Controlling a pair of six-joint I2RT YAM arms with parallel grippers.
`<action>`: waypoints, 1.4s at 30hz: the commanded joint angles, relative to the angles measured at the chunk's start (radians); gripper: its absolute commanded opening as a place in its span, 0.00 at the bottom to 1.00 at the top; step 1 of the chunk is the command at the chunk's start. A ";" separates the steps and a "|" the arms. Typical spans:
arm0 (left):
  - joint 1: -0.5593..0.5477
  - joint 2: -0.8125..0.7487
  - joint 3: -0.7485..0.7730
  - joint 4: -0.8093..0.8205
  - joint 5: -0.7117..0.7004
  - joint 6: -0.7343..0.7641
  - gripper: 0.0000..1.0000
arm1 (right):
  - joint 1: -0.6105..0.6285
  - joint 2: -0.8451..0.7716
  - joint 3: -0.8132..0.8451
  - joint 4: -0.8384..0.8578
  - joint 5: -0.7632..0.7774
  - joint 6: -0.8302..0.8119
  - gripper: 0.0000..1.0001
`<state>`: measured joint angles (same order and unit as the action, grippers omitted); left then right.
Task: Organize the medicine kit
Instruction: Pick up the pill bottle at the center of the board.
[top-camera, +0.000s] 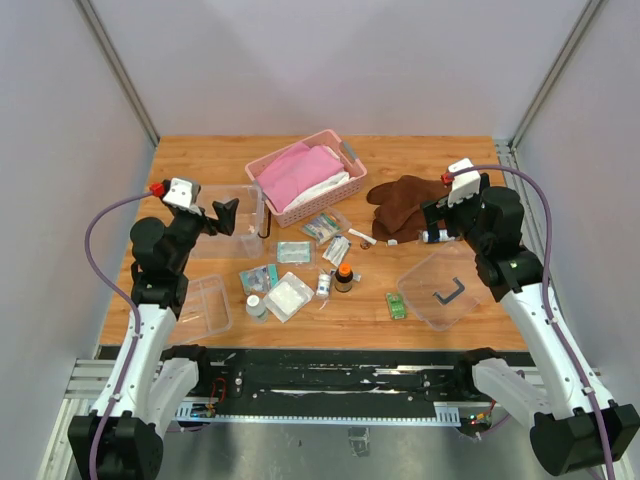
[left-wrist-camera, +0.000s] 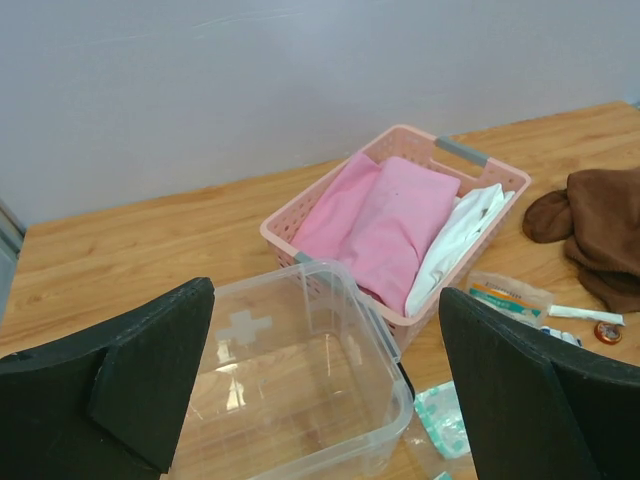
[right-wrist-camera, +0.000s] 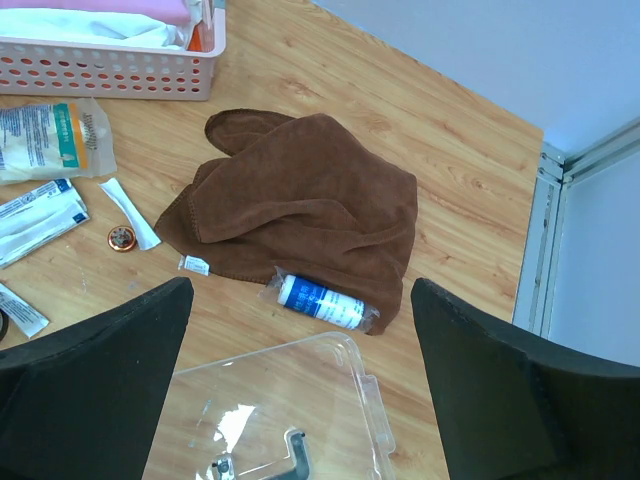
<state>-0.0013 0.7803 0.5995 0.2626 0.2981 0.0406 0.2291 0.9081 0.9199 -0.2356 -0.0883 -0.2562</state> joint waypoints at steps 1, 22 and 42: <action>0.004 -0.013 -0.016 0.040 0.015 0.008 0.99 | 0.017 -0.018 -0.010 0.033 -0.017 0.013 0.93; 0.004 -0.014 0.020 -0.045 0.083 0.081 0.99 | 0.017 -0.020 -0.031 0.037 -0.085 -0.025 0.93; 0.004 0.019 0.024 -0.081 0.231 0.140 0.99 | 0.197 0.181 0.016 -0.051 -0.460 -0.118 0.86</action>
<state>-0.0013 0.7994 0.6224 0.1516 0.4938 0.1623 0.3401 1.0172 0.9009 -0.2604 -0.4889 -0.3458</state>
